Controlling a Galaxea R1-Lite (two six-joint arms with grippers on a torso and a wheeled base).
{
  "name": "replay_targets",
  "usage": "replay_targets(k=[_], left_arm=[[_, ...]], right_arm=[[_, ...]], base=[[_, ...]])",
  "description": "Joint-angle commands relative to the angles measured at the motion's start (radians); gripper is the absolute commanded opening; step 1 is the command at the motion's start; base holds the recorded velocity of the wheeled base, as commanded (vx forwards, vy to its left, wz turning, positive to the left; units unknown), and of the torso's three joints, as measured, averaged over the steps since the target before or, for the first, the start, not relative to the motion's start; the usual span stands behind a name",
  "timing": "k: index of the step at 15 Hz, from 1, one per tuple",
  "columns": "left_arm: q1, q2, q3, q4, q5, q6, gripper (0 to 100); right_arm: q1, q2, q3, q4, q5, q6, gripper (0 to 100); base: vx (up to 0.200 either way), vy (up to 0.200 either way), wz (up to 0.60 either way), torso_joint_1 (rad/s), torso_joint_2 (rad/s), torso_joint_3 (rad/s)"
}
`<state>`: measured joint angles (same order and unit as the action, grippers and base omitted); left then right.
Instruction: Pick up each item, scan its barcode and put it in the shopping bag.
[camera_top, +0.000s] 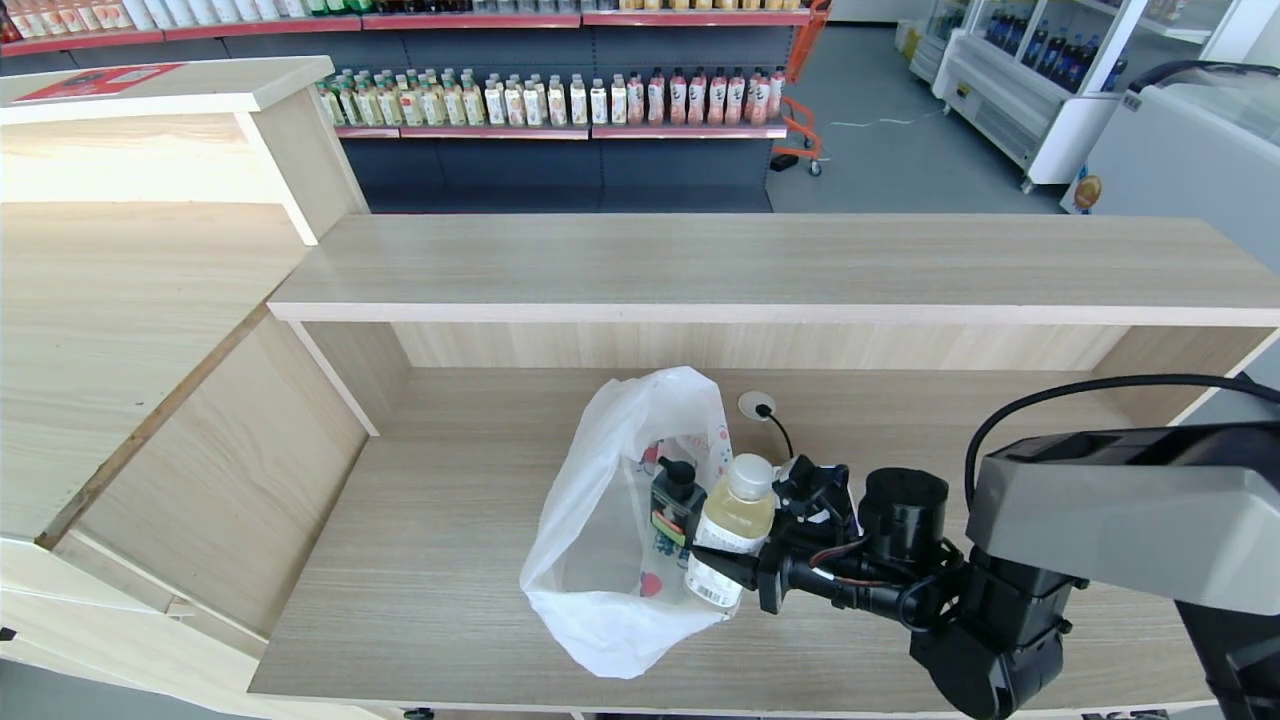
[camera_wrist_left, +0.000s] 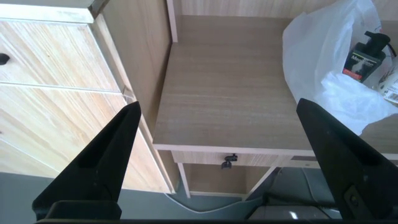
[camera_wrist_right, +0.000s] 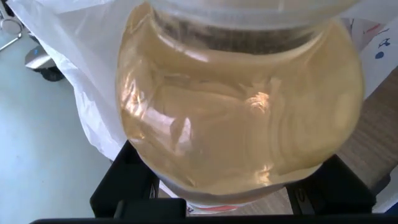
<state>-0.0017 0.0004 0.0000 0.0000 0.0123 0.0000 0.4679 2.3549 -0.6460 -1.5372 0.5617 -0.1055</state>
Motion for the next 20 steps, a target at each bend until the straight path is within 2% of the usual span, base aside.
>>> replay_targets(k=[1,10,13,15,17,20], left_arm=[[0.0,0.0,0.0,0.0,0.0,0.0,100],[0.0,0.0,0.0,0.0,0.001,0.0,100],[0.0,0.0,0.0,0.0,0.001,0.0,100],[0.0,0.0,0.0,0.0,0.001,0.0,100],[0.0,0.0,0.0,0.0,0.001,0.0,100],[0.0,0.0,0.0,0.0,0.0,0.0,100]], right_arm=[[0.008,0.027,-0.037,0.005,0.004,0.001,0],[0.043,0.063,-0.161,0.108,0.032,-0.046,0],[0.067,0.098,-0.193,0.126,0.032,-0.102,0],[0.069,0.118,-0.221,0.166,0.03,-0.201,0],[0.071,0.122,-0.238,0.195,0.029,-0.244,0],[0.094,0.135,-0.314,0.197,0.027,-0.232,0]], base=[[0.0,0.0,0.0,0.0,0.0,0.0],[0.0,0.0,0.0,0.0,0.0,0.0],[0.0,0.0,0.0,0.0,0.0,0.0],[0.0,0.0,0.0,0.0,0.0,0.0],[0.0,0.0,0.0,0.0,0.0,0.0],[0.0,0.0,0.0,0.0,0.0,0.0]])
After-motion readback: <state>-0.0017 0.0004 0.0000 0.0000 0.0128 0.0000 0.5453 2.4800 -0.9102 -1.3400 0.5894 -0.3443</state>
